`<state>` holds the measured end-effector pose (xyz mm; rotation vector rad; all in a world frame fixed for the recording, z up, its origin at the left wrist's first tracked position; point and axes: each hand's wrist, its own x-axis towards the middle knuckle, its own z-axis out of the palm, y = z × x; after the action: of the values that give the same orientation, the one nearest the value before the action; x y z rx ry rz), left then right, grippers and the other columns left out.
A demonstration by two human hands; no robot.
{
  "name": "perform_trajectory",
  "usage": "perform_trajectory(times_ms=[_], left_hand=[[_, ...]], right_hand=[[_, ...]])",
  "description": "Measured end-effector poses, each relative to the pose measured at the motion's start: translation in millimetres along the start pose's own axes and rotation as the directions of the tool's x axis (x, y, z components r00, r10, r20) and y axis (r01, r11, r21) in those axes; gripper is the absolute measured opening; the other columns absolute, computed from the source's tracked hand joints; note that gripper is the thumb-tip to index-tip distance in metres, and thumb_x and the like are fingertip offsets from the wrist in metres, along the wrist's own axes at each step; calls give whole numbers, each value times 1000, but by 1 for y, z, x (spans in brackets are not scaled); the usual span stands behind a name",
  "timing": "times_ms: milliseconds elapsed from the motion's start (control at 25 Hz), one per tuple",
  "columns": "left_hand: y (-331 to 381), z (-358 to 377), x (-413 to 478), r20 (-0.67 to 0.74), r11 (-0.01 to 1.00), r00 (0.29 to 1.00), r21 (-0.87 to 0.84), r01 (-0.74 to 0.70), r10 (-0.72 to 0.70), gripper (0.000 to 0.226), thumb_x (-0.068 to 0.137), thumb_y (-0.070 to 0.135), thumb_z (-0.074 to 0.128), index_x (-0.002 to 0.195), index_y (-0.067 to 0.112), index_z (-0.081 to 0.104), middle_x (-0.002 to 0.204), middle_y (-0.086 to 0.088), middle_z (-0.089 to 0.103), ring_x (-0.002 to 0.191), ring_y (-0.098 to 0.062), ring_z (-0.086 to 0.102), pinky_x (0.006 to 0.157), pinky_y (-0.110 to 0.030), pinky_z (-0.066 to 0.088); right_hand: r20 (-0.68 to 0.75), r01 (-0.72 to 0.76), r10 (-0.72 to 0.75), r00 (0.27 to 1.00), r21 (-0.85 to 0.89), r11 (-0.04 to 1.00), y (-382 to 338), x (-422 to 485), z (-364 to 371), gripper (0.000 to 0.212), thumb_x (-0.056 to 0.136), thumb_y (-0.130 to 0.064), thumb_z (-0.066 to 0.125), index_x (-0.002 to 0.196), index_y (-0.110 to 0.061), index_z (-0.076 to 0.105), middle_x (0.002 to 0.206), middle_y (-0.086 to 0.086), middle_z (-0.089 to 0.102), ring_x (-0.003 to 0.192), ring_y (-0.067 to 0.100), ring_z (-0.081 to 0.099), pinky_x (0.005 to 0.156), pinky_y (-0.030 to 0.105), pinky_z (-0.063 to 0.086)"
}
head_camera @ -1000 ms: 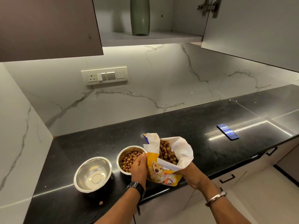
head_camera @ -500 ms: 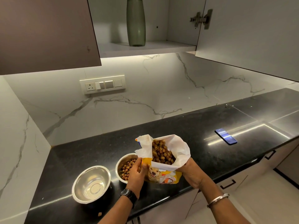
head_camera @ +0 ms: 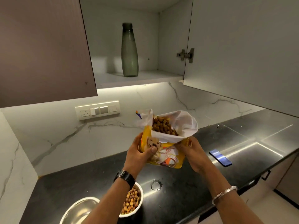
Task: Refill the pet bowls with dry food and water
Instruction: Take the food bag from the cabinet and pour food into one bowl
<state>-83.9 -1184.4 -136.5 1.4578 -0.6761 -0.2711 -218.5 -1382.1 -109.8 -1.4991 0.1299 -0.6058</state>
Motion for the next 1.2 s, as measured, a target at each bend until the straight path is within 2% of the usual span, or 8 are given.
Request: perform_trajectory(times_ms=[120,280,520,640,720,960,1120,1200], left_hand=[[43,11,28,-49,997,997,-20,-68,67,105,57,78,86,145,27,59,129,1,76,112,-18,77,89,-39,65],[92,27,62,-83,994,993,-57,-92,87,95,61,87,75,134,27,66,122,3,79,105,-16,79,89,-40,66],[153,46,118,-136,988,979,-13,-154,151,64,93,73,56,134,25,62,121,3,77,102,-15,77,88,-37,64],[172,50,139,-154,985,973,-19,-174,169,52,99,67,51,128,26,64,118,4,78,100,-14,77,80,-31,62],[173,51,145,-151,982,973,-33,-184,177,48,101,66,50,127,28,65,118,4,78,101,-14,78,82,-32,63],[115,47,132,-73,986,986,-63,-156,151,60,97,71,52,136,26,61,124,2,77,107,-16,78,91,-41,65],[54,35,113,-19,995,999,-84,-44,43,100,68,91,66,139,20,56,127,-2,75,110,-18,77,90,-39,65],[21,27,105,20,997,1000,-81,8,-6,111,60,92,72,140,17,55,128,-5,76,110,-19,77,86,-37,64]], right_hand=[[-43,75,-77,996,-30,997,-44,22,4,51,89,-37,76,135,-17,66,122,10,81,112,33,79,94,51,64],[-66,179,-187,980,-112,977,-99,51,9,42,94,-42,71,131,-23,65,117,4,83,103,28,82,88,46,68],[-166,271,-288,943,-116,956,-149,98,13,24,104,-38,68,125,-28,68,116,-1,82,101,22,83,84,41,69],[-197,301,-316,928,-103,948,-166,114,15,18,104,-37,69,120,-30,70,113,-2,83,99,22,83,81,37,69],[-187,311,-327,926,-112,944,-168,120,14,18,104,-37,69,121,-30,70,115,-2,83,100,22,83,81,37,69],[-183,228,-251,951,-137,964,-116,107,2,34,102,-41,71,133,-27,66,124,-2,80,104,20,82,88,43,68],[-162,130,-147,976,-108,986,-57,90,-5,32,100,-30,75,131,-23,69,120,3,82,104,24,82,88,46,68],[-155,72,-82,985,-69,995,-24,85,-7,30,99,-22,76,128,-23,70,119,5,82,106,28,81,89,48,67]])
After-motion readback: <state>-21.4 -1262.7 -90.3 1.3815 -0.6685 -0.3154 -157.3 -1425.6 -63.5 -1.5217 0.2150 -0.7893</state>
